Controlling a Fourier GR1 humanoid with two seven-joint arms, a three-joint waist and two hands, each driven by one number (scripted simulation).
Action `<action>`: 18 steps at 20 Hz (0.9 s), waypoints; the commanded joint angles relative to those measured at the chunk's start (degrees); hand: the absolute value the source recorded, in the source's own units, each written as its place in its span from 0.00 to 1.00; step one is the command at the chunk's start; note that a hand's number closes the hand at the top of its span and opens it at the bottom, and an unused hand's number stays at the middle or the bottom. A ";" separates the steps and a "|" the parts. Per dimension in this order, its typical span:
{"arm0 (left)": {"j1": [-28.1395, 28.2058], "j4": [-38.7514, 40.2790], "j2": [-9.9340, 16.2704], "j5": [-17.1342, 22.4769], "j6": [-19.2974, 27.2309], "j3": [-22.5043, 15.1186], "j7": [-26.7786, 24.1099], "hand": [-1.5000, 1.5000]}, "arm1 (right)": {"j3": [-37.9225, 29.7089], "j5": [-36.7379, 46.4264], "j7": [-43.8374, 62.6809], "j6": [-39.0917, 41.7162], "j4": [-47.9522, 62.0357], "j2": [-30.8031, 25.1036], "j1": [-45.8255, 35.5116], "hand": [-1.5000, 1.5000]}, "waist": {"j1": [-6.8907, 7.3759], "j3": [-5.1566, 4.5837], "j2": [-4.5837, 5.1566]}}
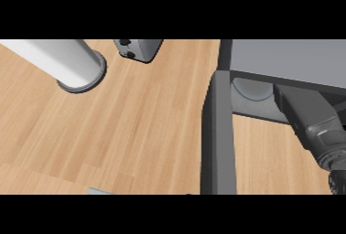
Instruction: Pick up the milk, place it into the microwave and close the microwave
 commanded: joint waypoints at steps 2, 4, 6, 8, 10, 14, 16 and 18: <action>-0.99 1.09 0.76 -0.29 -0.04 -1.43 1.25 0.00 | 1.50 1.54 5.14 -4.62 -0.14 4.26 -7.02 0.00 | 0.68 -2.05 -0.84; -0.61 0.23 -0.13 -0.67 0.06 -2.10 1.16 0.00 | 1.81 1.68 3.74 -4.31 -0.54 4.41 -6.64 0.00 | 1.00 -1.98 -0.89; -1.26 1.92 -0.03 -1.15 -0.51 -2.01 0.68 0.00 | 1.44 1.12 3.08 -3.87 -0.92 5.29 -7.00 0.00 | 0.64 -2.07 -0.91; -1.93 1.82 0.45 -1.17 -0.47 -2.02 0.86 0.00 | 1.32 0.96 2.89 -4.26 -1.10 5.16 -7.27 0.00 | -0.48 -2.06 -1.31; -0.90 2.23 0.41 -1.27 -0.63 -2.98 2.01 0.00 | 0.56 0.20 2.51 -5.77 -1.30 5.62 -7.24 0.00 | -0.93 -2.02 -1.50; -0.94 1.66 -0.68 -2.02 -0.66 -4.03 1.79 0.00 | -0.91 -1.06 2.27 -8.61 -1.36 5.06 -7.19 0.00 | -2.05 -2.00 -1.85; -1.13 3.07 -1.70 -3.28 -1.11 -4.56 1.00 0.00 | -0.84 -0.93 1.84 -8.31 -1.28 4.78 -7.37 0.00 | -3.15 -2.11 -2.09; -0.21 2.50 -2.43 -4.13 -0.66 -5.77 1.94 0.00 | -0.98 -1.02 1.56 -7.77 -1.14 4.61 -7.55 0.00 | -3.46 -2.04 -2.17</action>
